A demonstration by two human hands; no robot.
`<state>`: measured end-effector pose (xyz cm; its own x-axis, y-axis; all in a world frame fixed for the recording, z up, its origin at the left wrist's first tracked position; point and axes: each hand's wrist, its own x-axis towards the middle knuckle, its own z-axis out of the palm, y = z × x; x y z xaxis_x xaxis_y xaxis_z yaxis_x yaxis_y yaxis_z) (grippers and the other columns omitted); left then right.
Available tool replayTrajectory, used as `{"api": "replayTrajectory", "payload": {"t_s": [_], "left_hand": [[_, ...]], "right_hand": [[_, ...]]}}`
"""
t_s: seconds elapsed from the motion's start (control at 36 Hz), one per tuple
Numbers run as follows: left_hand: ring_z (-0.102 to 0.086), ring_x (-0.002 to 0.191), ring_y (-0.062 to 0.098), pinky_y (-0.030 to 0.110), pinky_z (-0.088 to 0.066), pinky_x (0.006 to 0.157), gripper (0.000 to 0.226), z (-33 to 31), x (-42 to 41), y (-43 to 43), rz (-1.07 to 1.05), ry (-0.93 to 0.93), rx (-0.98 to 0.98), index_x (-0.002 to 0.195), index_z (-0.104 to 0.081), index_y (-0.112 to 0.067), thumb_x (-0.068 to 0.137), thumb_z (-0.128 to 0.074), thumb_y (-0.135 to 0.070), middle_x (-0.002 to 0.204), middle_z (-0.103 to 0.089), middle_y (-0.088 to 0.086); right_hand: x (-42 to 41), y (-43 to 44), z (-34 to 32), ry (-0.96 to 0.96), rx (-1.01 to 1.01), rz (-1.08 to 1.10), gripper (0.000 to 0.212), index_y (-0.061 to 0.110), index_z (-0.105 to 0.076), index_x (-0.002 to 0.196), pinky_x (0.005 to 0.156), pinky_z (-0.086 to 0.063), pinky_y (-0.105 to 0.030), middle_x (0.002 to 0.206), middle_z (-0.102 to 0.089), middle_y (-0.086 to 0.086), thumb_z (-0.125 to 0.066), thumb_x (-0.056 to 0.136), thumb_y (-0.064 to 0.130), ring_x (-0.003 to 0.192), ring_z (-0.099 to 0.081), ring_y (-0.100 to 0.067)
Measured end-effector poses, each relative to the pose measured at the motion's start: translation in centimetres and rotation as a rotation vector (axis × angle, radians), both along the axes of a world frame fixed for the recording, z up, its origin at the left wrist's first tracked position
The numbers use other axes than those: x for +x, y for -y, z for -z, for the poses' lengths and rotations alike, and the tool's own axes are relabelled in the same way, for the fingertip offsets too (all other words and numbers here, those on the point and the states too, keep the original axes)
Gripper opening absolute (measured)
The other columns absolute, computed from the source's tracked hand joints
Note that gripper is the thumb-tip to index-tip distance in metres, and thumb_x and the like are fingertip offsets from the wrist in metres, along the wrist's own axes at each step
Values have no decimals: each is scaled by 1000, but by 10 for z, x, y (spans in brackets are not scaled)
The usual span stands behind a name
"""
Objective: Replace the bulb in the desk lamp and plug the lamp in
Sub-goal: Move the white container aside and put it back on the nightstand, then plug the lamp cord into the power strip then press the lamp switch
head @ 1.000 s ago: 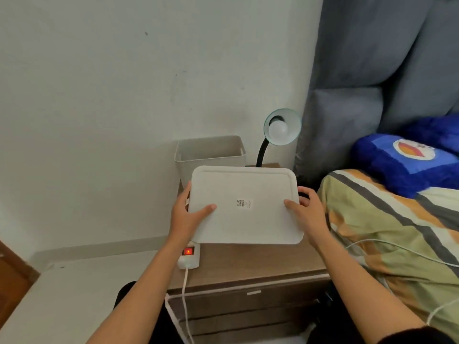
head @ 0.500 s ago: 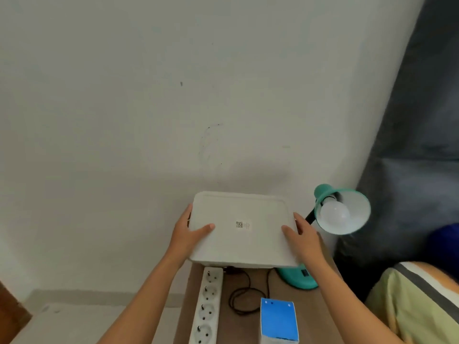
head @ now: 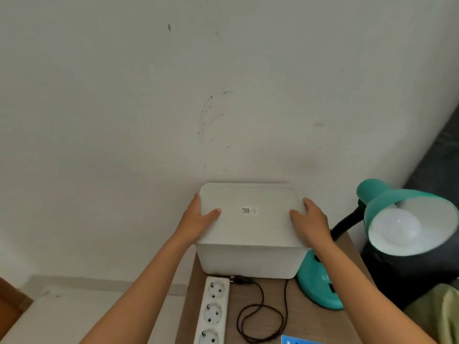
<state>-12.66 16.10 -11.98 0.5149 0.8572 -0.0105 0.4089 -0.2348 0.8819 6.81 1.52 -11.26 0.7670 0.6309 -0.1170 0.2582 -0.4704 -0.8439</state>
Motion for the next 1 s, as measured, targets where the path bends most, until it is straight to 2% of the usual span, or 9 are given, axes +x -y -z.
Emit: {"api": "replayTrajectory", "payload": {"t_s": [0.17, 0.28, 0.42, 0.61, 0.64, 0.69, 0.75, 0.86, 1.0], "left_hand": [[-40, 124, 14, 16, -25, 86, 60, 3, 7, -4, -27, 1, -11, 142, -29, -12, 91, -57, -23, 141, -41, 1], [-48, 111, 14, 25, -36, 86, 53, 7, 6, -5, -55, 4, -31, 134, -38, -18, 88, -62, -28, 119, -48, -7], [-52, 108, 18, 32, -43, 92, 63, 13, 6, -10, -89, 31, -66, 136, -38, -20, 82, -68, -32, 127, -53, 0], [-53, 113, 21, 30, -42, 90, 59, 7, 5, -6, -91, -11, -37, 134, -40, -20, 83, -66, -33, 130, -54, 1], [-52, 115, 22, 28, -40, 89, 56, 5, 4, -4, -83, -25, -14, 133, -41, -19, 84, -65, -32, 131, -53, 2], [-48, 121, 24, 25, -35, 88, 54, -1, 3, 2, -70, -68, 11, 135, -39, -15, 88, -61, -29, 134, -50, 4], [-46, 123, 26, 25, -34, 87, 53, -5, -1, 9, -65, -105, 19, 135, -38, -9, 89, -59, -26, 136, -48, 7], [-50, 112, 23, 27, -37, 83, 45, -11, -16, 25, -54, -111, 37, 128, -44, -4, 90, -58, -25, 131, -51, 10], [-54, 105, 21, 29, -43, 80, 36, -7, -43, 50, -23, -75, 46, 118, -51, -7, 89, -58, -28, 121, -56, 9]], "right_hand": [[0, -5, 0, 0, -36, 19, 54, 5, -26, 145, 98, -37, -31, 144, -40, -14, -44, 96, 19, 128, -43, -29], [-3, -4, 2, -6, -17, 34, 51, 6, -30, 142, 88, -38, -28, 139, -45, -14, -44, 95, 20, 122, -47, -29], [-2, -2, 3, 22, -9, 39, 49, 5, -34, 140, 83, -31, -23, 137, -47, -14, -45, 95, 20, 122, -46, -28], [-2, 0, -2, 11, -39, 5, 58, 5, -28, 144, 101, -35, -30, 146, -40, -13, -49, 94, 26, 131, -41, -28], [-1, 1, -3, 20, -64, -2, 56, 3, -34, 142, 98, -39, -32, 142, -44, -14, -50, 94, 27, 126, -45, -28], [-1, 4, -5, 53, -85, -2, 32, -1, -52, 114, 67, -45, -26, 110, -59, -14, -51, 92, 21, 98, -53, -26], [-5, 10, -10, 72, -96, -10, 11, 4, -52, 92, 53, -35, -24, 84, -53, -7, -51, 89, 15, 84, -51, -24], [-26, 25, -20, 134, -91, -60, 47, -1, -41, 135, 96, -39, -32, 132, -52, -16, -50, 93, 16, 123, -47, -32], [-61, 46, -15, 173, 9, -91, 49, 2, -40, 139, 107, -32, -29, 143, -45, -15, -51, 93, 14, 132, -42, -27]]}}
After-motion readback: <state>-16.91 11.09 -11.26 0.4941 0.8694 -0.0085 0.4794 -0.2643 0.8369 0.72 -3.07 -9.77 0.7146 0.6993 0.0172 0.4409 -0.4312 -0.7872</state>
